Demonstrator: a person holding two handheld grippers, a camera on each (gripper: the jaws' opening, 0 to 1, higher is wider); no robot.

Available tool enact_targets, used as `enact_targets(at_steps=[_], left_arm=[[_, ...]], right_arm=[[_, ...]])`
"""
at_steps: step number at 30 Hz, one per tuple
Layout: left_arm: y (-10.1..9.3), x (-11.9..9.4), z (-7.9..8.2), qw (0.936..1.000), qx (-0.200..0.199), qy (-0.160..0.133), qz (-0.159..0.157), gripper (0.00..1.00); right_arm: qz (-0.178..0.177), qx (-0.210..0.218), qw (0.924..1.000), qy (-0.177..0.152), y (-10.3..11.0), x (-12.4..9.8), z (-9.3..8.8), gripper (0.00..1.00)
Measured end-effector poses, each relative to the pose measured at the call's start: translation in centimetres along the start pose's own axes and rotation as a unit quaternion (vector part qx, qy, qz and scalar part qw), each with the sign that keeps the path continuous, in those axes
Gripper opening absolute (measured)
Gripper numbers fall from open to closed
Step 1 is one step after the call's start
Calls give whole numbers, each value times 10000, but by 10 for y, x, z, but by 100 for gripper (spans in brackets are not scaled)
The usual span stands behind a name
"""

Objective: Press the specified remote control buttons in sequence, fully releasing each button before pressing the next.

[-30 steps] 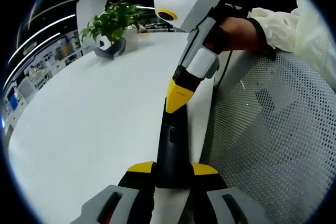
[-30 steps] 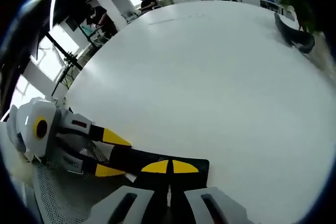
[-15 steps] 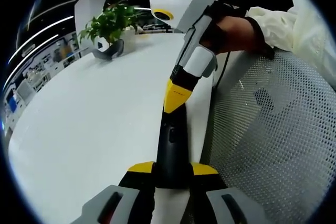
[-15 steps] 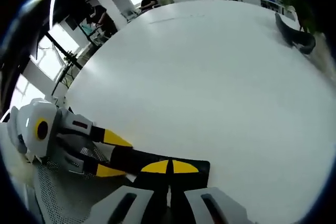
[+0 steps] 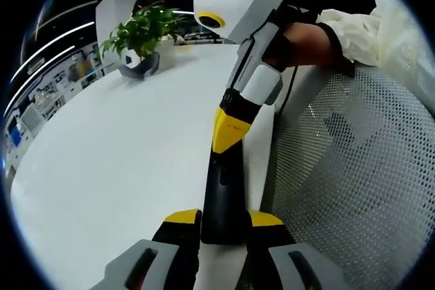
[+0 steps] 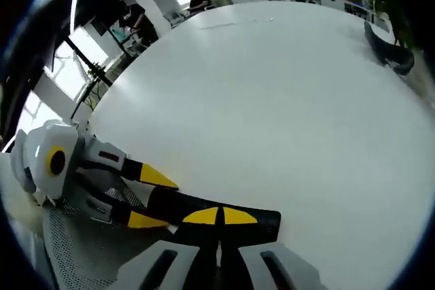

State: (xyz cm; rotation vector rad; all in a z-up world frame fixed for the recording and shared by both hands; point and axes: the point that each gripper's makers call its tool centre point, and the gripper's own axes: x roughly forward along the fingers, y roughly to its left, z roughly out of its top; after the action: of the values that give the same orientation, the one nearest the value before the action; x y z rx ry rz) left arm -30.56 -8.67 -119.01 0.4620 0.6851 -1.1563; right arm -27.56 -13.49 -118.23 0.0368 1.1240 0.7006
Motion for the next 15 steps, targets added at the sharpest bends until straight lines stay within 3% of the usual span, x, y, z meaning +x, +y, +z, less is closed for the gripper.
enact_targets(at_steps=[6, 15], left_arm=[[1, 0, 1, 10000, 9, 10, 16, 27], [3, -1, 0, 10000, 13, 56, 10, 24]], right_arm=[[34, 35, 10000, -18, -1, 1, 2, 0], [229, 470, 9986, -47, 0, 0, 3, 0]])
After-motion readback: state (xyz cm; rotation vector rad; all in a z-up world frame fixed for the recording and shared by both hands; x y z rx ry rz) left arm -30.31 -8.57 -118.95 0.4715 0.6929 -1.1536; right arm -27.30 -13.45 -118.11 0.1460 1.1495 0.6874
